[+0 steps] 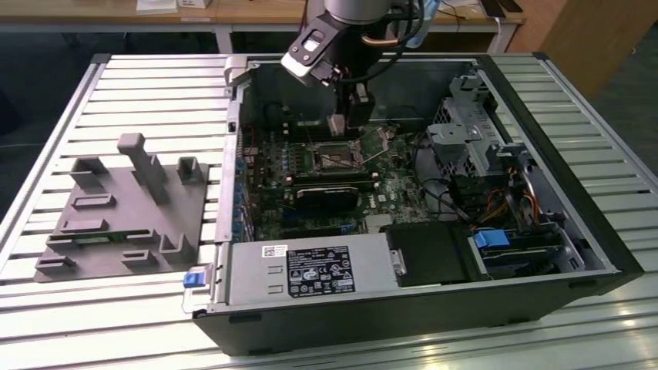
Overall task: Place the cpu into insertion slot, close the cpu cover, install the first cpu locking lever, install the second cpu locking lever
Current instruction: 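Place the cpu into insertion slot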
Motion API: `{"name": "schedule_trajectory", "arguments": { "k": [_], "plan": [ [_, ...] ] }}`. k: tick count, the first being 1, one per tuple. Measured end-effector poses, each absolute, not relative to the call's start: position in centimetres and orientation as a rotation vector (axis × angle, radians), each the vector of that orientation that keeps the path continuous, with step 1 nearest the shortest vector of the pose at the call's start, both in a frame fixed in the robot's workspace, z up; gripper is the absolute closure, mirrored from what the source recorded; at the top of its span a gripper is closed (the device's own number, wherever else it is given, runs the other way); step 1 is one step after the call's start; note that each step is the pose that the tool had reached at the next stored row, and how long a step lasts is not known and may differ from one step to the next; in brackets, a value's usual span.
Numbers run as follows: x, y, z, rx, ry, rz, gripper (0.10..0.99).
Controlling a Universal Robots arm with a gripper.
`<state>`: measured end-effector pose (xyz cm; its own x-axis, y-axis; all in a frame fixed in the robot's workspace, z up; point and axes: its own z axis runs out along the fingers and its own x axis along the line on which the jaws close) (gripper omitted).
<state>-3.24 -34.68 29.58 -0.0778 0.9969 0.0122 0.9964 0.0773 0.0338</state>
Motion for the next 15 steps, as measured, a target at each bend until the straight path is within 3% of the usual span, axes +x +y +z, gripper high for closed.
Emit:
{"name": "schedule_trajectory", "arguments": {
  "k": [15],
  "plan": [
    [-3.2, -34.3, 27.6, 2.160, 2.249, 0.035, 0.549]
  ]
}}
